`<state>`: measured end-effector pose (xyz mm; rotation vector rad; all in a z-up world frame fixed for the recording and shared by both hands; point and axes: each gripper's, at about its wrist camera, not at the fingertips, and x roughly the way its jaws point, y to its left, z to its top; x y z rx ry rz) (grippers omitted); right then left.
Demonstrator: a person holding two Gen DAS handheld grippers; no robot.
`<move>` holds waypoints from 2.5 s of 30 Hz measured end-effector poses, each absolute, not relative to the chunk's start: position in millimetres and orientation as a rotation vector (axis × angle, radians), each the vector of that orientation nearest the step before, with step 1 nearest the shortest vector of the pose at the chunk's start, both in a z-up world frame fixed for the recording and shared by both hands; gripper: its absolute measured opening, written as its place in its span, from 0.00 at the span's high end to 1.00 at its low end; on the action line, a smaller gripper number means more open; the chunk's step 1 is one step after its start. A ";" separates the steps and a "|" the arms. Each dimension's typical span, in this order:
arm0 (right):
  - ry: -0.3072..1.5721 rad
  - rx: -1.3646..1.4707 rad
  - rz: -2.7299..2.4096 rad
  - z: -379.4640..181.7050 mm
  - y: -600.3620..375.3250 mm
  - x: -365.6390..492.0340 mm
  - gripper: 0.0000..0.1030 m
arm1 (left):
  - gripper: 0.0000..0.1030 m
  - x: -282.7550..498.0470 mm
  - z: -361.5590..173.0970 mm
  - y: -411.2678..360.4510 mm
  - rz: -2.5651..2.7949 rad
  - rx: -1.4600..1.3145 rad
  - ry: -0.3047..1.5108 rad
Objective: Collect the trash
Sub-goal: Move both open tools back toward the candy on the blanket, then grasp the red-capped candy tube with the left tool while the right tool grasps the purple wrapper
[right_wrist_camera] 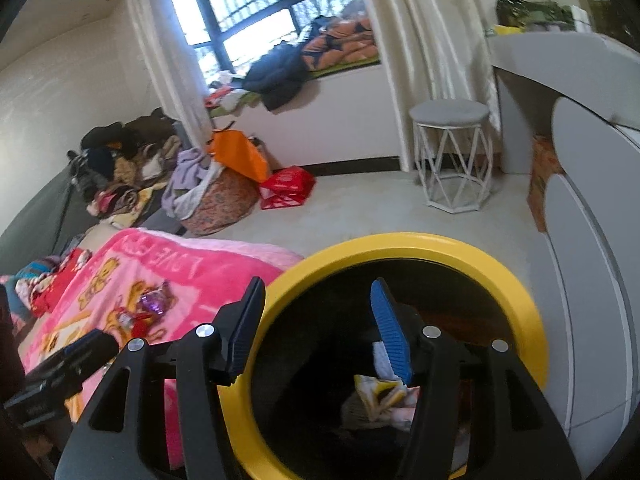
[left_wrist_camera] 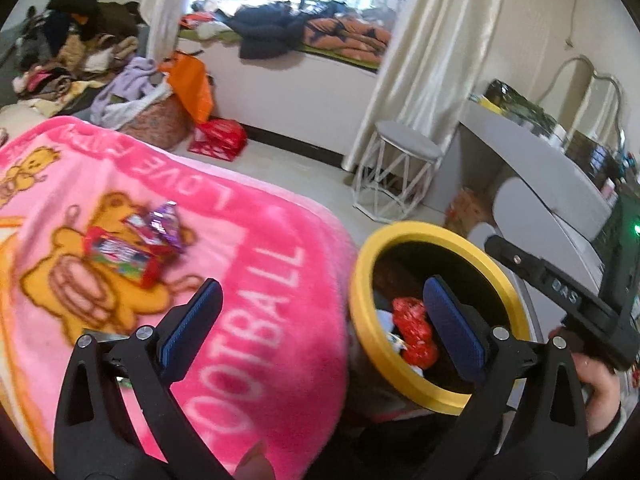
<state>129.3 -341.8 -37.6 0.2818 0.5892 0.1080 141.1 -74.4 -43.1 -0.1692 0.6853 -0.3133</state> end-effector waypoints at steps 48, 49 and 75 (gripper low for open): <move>0.781 -0.009 0.554 -48.8 -111.0 236.2 0.65 | 0.43 154.3 -78.8 123.2 0.032 -0.539 0.756; 0.790 -0.011 0.555 -51.2 -109.0 241.4 0.65 | 0.45 157.0 -81.0 123.0 0.026 -0.547 0.765; 1.024 0.151 0.606 -123.3 -85.8 315.9 0.62 | 0.49 224.2 -121.4 113.2 -0.049 -0.625 0.944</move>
